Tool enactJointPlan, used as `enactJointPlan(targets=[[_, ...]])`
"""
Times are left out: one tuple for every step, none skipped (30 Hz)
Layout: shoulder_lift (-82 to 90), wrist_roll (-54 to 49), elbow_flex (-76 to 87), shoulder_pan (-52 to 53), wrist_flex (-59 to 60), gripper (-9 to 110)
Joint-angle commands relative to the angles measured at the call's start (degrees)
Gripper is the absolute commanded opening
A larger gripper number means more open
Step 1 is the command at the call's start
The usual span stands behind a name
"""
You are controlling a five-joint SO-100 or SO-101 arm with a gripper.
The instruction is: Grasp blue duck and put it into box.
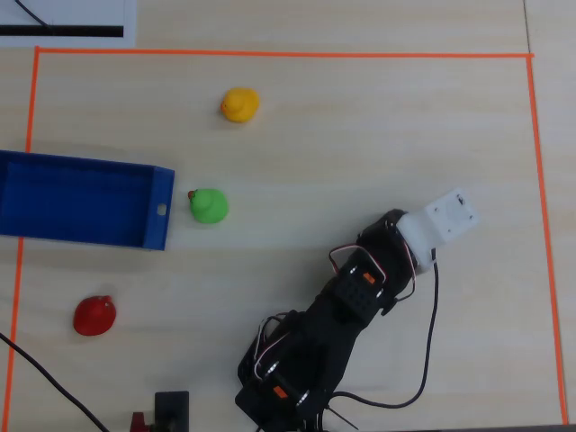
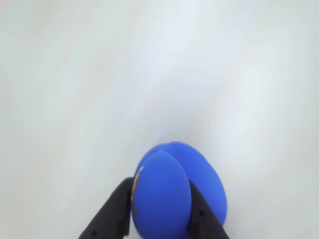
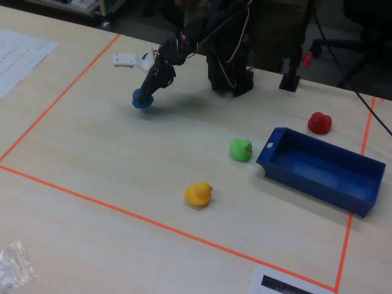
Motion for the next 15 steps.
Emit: enactJointPlan(targets=[[4.75,10.28,-18.37,-17.23,31.2,0],[5.54,12.74,-21.53,-22.59,37.18,0],[6.33,15.56,-24.35,-28.04,42.45,0],[7.29,18.28,-26.54,-33.84,46.67,0],[8.09,21.09,-28.48,-39.81,50.45,0],[8.35,24.08,-30.59,-45.79,53.79,0],[8.0,26.98,-32.78,-51.42,56.34,0],[7.12,29.71,-34.72,-56.69,58.01,0],[5.8,31.9,-36.83,-61.44,58.97,0],[4.13,33.4,-38.94,-65.57,59.33,0],[2.11,34.45,-41.22,-68.82,59.33,0],[-0.18,34.8,-43.51,-71.54,59.24,0],[-2.9,35.07,-46.23,-73.56,58.71,0],[-5.71,35.07,-48.78,-75.06,58.01,0],[-8.7,35.07,-51.24,-75.94,56.87,0]])
